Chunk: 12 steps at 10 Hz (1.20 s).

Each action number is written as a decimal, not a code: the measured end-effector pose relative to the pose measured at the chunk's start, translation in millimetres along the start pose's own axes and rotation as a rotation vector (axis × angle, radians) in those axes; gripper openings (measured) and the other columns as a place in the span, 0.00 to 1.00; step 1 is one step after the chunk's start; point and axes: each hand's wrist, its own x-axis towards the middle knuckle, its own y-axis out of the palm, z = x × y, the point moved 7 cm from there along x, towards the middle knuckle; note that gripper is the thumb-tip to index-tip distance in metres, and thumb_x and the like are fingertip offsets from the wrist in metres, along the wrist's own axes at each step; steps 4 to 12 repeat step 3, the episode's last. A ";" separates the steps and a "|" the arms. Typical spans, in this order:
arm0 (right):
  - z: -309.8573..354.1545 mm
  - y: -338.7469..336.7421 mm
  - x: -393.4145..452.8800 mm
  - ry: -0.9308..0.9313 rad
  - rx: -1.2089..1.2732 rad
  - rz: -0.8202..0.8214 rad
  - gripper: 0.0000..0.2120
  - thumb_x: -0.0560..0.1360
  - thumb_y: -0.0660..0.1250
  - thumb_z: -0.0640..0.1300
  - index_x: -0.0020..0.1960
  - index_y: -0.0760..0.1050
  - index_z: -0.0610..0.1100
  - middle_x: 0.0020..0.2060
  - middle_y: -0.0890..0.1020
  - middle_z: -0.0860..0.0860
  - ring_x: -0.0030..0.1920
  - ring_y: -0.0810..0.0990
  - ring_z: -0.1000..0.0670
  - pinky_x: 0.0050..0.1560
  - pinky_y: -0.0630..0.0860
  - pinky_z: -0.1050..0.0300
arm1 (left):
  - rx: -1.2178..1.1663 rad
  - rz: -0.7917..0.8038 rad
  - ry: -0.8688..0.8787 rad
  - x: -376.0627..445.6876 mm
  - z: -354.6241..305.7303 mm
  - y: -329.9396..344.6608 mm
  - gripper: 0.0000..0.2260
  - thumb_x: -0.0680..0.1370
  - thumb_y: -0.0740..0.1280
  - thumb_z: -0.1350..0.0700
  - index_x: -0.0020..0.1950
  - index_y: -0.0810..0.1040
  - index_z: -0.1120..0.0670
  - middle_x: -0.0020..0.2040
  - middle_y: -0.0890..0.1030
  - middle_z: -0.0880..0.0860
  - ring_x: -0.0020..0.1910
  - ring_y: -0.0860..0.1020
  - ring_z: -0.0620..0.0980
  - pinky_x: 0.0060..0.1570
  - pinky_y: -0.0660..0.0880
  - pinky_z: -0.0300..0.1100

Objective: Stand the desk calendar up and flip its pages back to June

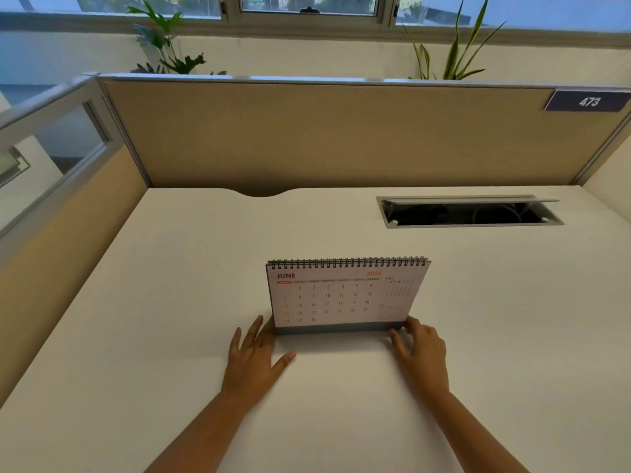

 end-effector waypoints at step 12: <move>-4.5 -3.9 0.7 -0.020 0.088 -0.111 0.19 0.73 0.66 0.45 0.63 0.69 0.46 0.58 0.78 0.46 0.51 0.75 0.51 0.58 0.73 0.46 | -0.014 -0.166 -0.085 1.0 5.7 -0.9 0.34 0.74 0.41 0.34 0.71 0.62 0.55 0.71 0.67 0.53 0.72 0.58 0.49 0.69 0.41 0.45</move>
